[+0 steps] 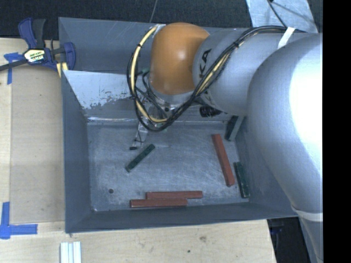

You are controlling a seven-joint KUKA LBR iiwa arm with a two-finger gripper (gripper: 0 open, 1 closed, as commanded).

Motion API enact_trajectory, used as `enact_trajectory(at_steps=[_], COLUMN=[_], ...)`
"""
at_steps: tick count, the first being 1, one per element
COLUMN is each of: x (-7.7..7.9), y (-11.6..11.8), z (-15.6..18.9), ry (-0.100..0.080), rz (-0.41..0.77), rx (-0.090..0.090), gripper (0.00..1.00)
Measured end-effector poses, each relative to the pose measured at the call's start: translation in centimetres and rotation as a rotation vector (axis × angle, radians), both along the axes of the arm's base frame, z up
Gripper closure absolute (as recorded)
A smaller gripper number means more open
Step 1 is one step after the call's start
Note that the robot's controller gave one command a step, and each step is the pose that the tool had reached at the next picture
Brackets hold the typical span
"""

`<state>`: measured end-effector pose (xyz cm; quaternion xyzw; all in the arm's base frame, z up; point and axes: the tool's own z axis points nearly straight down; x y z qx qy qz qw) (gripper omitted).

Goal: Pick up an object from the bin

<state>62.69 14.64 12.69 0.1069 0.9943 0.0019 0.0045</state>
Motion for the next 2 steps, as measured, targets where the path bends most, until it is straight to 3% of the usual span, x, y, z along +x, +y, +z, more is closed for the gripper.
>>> enact_trajectory(at_steps=[1, 2], x=[-0.7, -2.5], y=[-2.3, -4.9], z=[-3.3, -3.5], ry=[0.008, 0.007], rz=[-0.159, -0.128], rx=[-0.002, -0.002], gripper=[0.00, 0.00])
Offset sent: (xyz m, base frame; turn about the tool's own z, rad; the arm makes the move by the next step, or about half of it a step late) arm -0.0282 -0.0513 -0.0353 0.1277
